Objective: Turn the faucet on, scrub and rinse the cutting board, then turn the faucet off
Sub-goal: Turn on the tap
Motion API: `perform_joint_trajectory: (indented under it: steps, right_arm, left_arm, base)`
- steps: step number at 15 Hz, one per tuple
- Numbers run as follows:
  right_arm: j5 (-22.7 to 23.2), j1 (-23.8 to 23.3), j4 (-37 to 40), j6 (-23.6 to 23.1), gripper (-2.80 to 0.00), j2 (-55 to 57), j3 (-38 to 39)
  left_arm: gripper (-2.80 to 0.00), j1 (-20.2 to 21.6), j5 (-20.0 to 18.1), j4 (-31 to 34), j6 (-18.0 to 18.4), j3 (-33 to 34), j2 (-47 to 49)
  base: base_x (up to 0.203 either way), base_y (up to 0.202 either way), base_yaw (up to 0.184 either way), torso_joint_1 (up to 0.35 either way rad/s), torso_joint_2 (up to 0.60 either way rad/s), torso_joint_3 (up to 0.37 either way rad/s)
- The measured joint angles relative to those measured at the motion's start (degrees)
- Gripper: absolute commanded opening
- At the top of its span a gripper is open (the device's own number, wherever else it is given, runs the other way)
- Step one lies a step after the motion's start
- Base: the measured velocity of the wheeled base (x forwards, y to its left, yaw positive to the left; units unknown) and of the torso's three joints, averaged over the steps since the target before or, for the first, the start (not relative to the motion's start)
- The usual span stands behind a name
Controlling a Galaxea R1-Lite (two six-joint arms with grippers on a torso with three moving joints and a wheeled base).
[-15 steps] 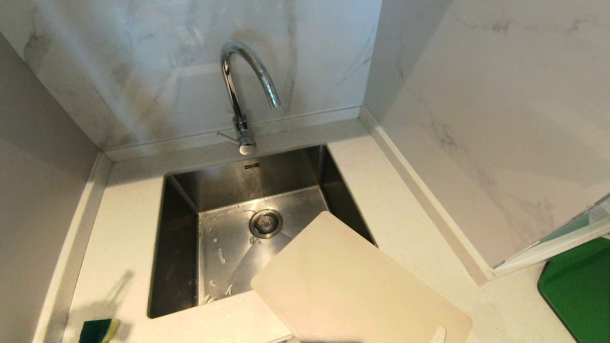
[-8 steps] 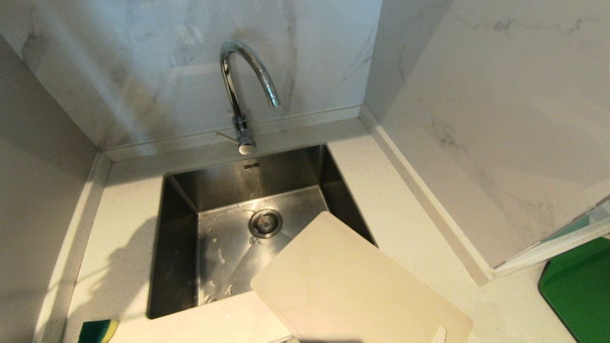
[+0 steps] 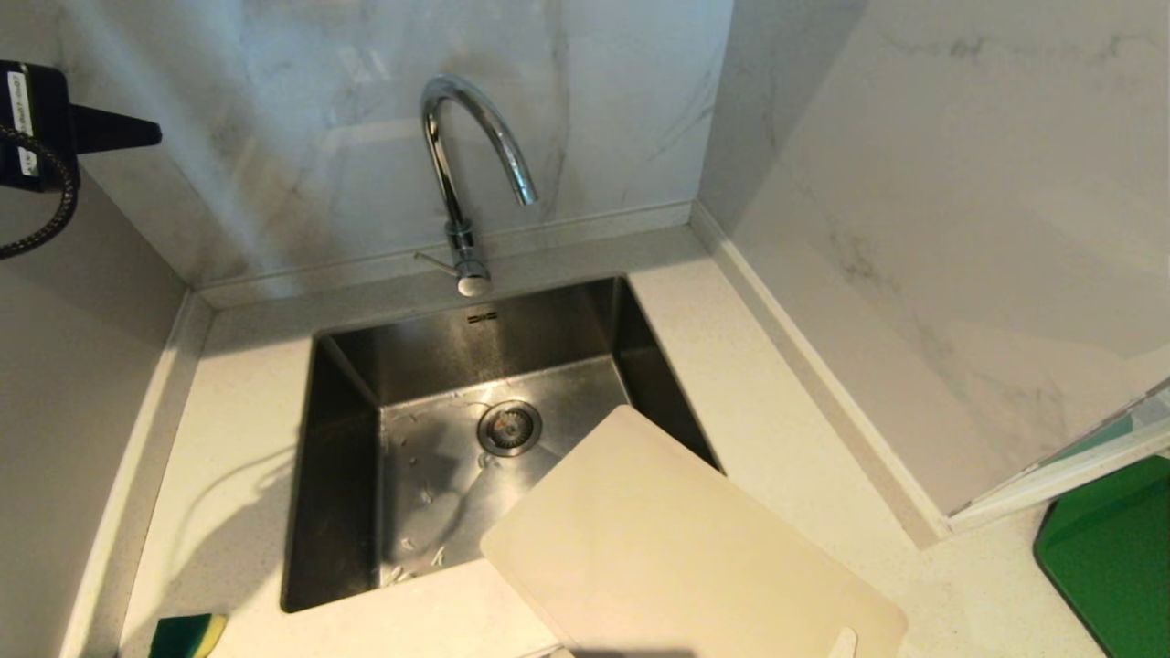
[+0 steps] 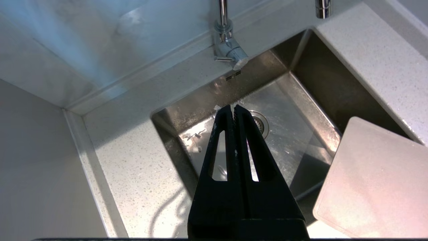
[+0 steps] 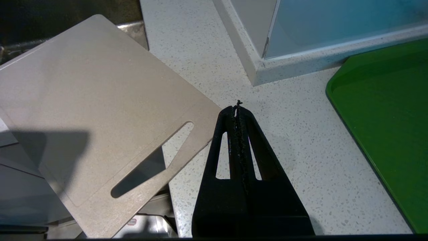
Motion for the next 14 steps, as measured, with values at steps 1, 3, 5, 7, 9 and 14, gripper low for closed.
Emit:
perform_joint_trajectory:
  steps: [1,3,5,7,9,14]
  right_arm:
    - [-0.01,0.02,0.00,-0.02,-2.80,0.00,0.00]
    - [0.02,0.02,-0.01,-0.05,-2.80,0.00,0.00]
    - [0.02,0.02,-0.02,-0.05,-2.80,0.00,0.00]
    - [0.00,0.02,-0.02,-0.02,-2.80,0.00,0.00]
    - [0.02,0.02,-0.02,-0.02,-2.80,0.00,0.00]
    - [0.05,0.02,-0.02,-0.05,-2.80,0.00,0.00]
  left_arm:
    - [-2.80,-0.06,-0.09,-0.07,0.09,0.02,0.29]
    - [-2.80,-0.36,-0.17,-0.15,0.12,0.05,0.96]
    - [-2.80,-1.53,-0.08,-0.24,0.11,-0.50,1.57]
    - [-2.80,-2.16,-0.24,0.04,0.12,-1.44,2.17]
    - [-2.80,-2.18,-0.57,0.06,0.20,-1.99,2.45]
    - [-2.80,2.09,-10.15,1.37,-0.20,-4.32,6.21]
  base:
    - [0.000,0.000,0.000,0.000,0.00,0.000]
    - [0.000,0.000,0.000,0.000,0.00,0.000]
    - [0.000,0.000,0.000,0.000,0.00,0.000]
    - [0.000,0.000,0.000,0.000,0.00,0.000]
    - [0.000,0.000,0.000,0.000,0.00,0.000]
    - [0.000,0.000,0.000,0.000,0.00,0.000]
